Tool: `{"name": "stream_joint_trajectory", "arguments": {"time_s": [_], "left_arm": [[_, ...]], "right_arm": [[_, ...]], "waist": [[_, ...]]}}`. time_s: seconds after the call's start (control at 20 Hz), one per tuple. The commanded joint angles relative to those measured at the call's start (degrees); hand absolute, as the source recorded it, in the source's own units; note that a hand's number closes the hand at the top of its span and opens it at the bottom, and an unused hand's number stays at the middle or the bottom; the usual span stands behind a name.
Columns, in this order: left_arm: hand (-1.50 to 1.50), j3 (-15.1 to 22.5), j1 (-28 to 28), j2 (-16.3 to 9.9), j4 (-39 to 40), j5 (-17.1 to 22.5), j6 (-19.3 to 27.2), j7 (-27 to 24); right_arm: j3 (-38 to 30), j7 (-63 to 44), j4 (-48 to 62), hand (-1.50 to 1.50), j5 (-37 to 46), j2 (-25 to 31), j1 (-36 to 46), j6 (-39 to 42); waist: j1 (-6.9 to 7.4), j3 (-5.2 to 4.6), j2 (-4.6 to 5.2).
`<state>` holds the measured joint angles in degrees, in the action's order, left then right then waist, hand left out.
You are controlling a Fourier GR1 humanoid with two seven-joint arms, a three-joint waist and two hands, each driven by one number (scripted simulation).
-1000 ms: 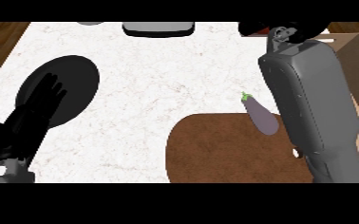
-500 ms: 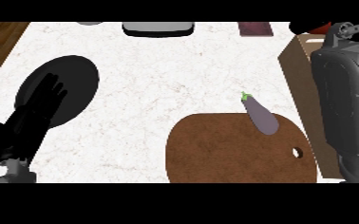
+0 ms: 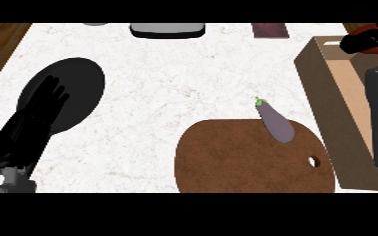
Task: Pick the bell pepper from the cutting board and place it in the cardboard box
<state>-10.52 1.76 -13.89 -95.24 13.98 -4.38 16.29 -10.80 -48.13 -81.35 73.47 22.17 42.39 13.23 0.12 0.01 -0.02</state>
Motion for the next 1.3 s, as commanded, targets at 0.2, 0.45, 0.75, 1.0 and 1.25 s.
{"name": "stream_joint_trajectory", "arguments": {"time_s": [0.2, 0.45, 0.75, 1.0, 1.25], "left_arm": [[0.00, -1.4, -1.1, 0.1, 0.5, -0.6, -0.5, -1.3], [0.00, -1.8, -1.9, -0.6, -0.6, 1.0, -2.7, -1.5], [0.00, -0.2, -0.7, 1.8, 2.3, -1.5, -1.5, -3.0], [0.00, 0.4, -0.7, 2.1, -2.1, -1.5, 0.1, 1.1], [0.00, 0.1, 0.0, 1.0, -1.7, -1.5, -0.9, 0.9]], "right_arm": [[-4.1, 6.2, 5.5, 1.50, -4.7, -0.3, -7.1, -8.3], [-8.7, 1.9, 10.8, 1.50, -7.3, -3.1, -9.9, -9.6], [-8.8, 10.2, 10.0, -1.50, -14.0, -3.9, -14.5, -10.9], [-11.7, 15.5, 8.6, -1.50, -16.1, -5.0, -14.1, -23.8], [-18.2, 15.1, 2.6, -1.50, -21.1, -8.1, -13.3, -35.3]], "waist": [[0.12, 0.00, 0.04], [0.21, 0.00, 0.03], [-0.12, -0.01, 0.01], [0.11, 0.04, 0.02], [-0.16, 0.06, -0.04]]}}
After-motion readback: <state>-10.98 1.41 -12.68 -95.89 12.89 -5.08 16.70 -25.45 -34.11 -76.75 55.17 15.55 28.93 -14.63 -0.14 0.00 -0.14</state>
